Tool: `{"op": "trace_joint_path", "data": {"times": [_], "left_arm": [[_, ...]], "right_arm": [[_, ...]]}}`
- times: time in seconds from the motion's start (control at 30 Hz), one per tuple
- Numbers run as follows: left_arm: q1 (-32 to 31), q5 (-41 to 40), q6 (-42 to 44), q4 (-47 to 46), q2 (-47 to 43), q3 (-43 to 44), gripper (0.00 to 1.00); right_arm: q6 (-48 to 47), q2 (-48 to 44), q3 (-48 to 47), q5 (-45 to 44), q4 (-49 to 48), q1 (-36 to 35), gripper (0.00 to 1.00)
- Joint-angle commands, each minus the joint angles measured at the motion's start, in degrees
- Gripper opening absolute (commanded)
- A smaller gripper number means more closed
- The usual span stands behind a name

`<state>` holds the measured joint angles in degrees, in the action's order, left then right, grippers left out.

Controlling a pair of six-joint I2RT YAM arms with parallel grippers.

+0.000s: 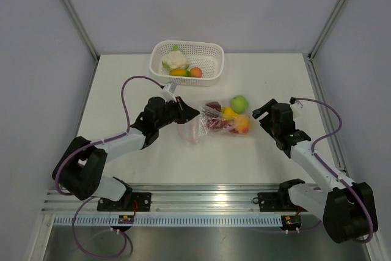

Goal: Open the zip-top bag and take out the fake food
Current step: Adjust the zipper food storage bag at the center of the board.

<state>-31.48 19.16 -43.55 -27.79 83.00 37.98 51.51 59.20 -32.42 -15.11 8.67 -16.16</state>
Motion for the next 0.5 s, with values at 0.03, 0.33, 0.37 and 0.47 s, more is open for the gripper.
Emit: {"op": "trace_joint_path", "data": {"times": [0.03,0.33,0.37,0.47], "left_arm": [[-0.1,-8.3,4.5,-5.4,-4.4,-1.4,0.00],[0.1,-9.8,3.7,-3.2,-1.4,-0.4,0.00],[0.2,-9.8,3.7,-3.2,-1.4,-0.4,0.00],[0.2,-9.8,3.6,-2.9,-1.2,-0.3,0.00]], "right_arm": [[2.0,1.3,2.4,8.4,-4.4,3.6,0.84],[6.4,5.3,8.1,22.2,-17.2,8.7,0.68],[6.6,5.7,8.3,23.5,-19.0,8.8,0.67],[7.3,6.9,9.4,24.8,-22.2,8.9,0.64]]}}
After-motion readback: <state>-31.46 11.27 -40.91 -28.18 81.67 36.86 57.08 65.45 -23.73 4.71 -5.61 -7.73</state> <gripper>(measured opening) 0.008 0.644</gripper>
